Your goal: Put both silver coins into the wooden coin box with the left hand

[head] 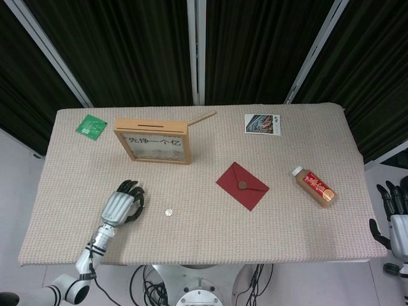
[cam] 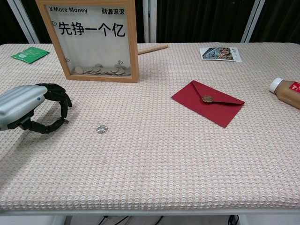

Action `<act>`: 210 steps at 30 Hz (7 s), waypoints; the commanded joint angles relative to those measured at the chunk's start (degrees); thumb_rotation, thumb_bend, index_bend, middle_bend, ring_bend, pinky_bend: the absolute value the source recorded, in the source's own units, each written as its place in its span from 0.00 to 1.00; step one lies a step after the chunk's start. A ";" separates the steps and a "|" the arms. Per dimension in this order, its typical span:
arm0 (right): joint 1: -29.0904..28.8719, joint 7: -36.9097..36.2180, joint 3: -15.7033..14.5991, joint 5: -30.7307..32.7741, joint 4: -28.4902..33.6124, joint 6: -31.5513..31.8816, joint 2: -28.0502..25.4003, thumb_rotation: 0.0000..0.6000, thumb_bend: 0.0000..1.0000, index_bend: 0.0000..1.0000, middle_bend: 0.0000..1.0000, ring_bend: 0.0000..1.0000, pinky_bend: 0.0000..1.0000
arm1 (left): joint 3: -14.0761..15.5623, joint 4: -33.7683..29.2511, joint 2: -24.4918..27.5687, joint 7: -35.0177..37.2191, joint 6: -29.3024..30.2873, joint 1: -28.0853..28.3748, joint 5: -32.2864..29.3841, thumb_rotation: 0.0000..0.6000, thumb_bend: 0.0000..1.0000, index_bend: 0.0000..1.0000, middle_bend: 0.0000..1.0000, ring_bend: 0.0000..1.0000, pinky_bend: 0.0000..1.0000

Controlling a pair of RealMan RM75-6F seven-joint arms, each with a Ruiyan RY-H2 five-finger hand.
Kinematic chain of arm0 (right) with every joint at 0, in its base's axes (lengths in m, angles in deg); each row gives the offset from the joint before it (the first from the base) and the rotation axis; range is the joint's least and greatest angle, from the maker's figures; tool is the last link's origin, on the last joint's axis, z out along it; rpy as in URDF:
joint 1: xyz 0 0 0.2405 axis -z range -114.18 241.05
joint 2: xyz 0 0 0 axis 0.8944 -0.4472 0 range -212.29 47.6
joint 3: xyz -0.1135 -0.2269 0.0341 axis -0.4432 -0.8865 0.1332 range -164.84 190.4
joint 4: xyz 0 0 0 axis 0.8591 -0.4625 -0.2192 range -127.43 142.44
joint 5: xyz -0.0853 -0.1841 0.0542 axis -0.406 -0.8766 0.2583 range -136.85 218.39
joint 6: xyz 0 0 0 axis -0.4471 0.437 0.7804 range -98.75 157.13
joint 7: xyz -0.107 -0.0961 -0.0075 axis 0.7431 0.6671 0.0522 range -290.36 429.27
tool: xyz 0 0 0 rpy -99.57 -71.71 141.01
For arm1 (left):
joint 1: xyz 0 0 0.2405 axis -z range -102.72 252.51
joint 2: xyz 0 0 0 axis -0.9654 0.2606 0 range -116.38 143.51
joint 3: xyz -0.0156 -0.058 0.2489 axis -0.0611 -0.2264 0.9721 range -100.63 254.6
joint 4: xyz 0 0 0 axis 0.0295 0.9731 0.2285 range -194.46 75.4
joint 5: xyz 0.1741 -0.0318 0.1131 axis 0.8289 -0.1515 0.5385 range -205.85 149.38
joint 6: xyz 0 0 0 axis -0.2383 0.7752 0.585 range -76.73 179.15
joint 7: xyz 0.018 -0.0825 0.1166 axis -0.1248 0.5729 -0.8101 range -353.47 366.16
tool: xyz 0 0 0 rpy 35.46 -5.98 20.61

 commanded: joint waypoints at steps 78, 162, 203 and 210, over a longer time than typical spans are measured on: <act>-2.97 4.01 1.43 1.04 2.15 -1.90 -0.07 1.00 0.34 0.00 0.00 0.00 0.00 | -22.00 -15.15 17.88 -6.53 -15.35 24.92 -28.45 1.00 0.48 0.64 0.32 0.13 0.16; -0.86 0.44 1.22 1.29 0.90 0.32 -1.01 1.00 0.34 0.00 0.00 0.00 0.00 | 4.61 4.06 -6.93 3.26 3.40 3.02 6.98 1.00 0.38 0.36 0.19 0.07 0.13; -1.02 0.35 1.25 1.36 0.37 -0.34 -0.52 1.00 0.35 0.00 0.00 0.00 0.00 | 3.35 -0.22 -4.72 0.47 0.01 2.97 4.67 1.00 0.28 0.38 0.15 0.04 0.12; -0.88 0.16 1.19 1.49 0.17 -0.34 -0.49 1.00 0.35 0.00 0.00 0.00 0.00 | 3.38 -0.51 -4.65 0.22 -0.19 2.95 4.65 1.00 0.28 0.39 0.15 0.04 0.12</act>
